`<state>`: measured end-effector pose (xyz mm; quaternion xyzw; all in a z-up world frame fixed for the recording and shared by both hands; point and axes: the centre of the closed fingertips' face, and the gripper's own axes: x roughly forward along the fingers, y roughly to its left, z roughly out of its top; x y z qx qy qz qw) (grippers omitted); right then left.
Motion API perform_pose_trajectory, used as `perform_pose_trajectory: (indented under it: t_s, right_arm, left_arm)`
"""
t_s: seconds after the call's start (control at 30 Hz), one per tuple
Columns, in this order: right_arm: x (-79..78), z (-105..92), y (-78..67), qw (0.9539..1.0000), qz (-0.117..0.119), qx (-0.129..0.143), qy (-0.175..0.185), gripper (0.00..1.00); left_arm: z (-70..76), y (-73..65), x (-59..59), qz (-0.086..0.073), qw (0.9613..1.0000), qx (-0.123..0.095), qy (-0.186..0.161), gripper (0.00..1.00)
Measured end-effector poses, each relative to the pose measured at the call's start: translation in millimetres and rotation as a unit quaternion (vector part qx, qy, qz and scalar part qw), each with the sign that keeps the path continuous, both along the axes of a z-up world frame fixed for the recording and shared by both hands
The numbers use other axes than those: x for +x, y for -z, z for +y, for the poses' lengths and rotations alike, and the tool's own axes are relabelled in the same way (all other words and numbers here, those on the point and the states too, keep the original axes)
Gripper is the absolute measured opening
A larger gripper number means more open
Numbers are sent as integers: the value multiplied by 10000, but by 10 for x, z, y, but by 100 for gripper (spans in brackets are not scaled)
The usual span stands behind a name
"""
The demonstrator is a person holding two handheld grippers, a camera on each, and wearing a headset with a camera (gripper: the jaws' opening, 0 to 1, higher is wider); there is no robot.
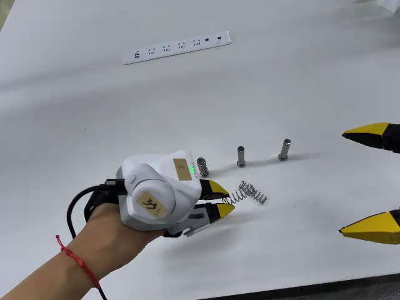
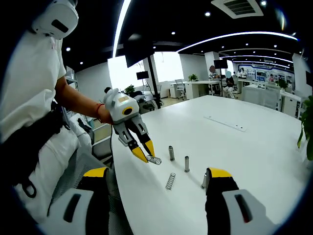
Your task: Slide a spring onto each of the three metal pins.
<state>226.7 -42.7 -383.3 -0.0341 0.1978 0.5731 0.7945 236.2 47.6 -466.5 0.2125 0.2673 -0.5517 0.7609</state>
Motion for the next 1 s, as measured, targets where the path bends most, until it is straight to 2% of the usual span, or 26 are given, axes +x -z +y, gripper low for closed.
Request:
perform_pose_trajectory:
  t_s: [0.07,0.17,0.2,0.37,0.43,0.5,0.6,0.63,0.7,0.73,0.87,1.0]
  right_arm:
    - [29,100,-75,9996,133,229,124,78]
    - [83,209,-148,9983,208,467,288,70]
    - [93,255,-154,9980,250,487,318,67]
    - [184,404,-200,9946,421,738,591,52]
    - [214,452,-266,9918,487,960,692,48]
    - [229,476,-307,9889,608,1115,769,44]
    - [238,507,-305,9891,621,1075,796,42]
    - [242,506,-310,9885,641,1097,819,41]
    - [272,518,-372,9821,863,1366,965,36]
    - [286,514,-383,9806,923,1416,995,34]
    - [307,530,-413,9783,970,1506,1037,31]
    - [291,562,-407,9787,1032,1493,965,28]
  left_arm:
    - [-44,-146,13,-32,9994,-322,-148,10]
    - [-84,-297,25,-94,9976,-626,-290,10]
    - [-109,-369,25,-100,9962,-792,-363,10]
    - [-150,-576,21,-199,9914,-1181,-519,10]
    - [-152,-630,23,-221,9898,-1284,-581,10]
    - [-161,-692,29,-230,9871,-1446,-646,10]
    - [-184,-814,34,-189,9806,-1788,-781,10]
    - [-185,-832,35,-183,9796,-1833,-799,10]
    - [-191,-868,29,-200,9783,-1893,-816,11]
    - [-200,-882,22,-229,9782,-1900,-804,11]
    - [-231,-931,3,-281,9772,-1961,-763,11]
    - [-256,-985,4,-293,9744,-2081,-793,11]
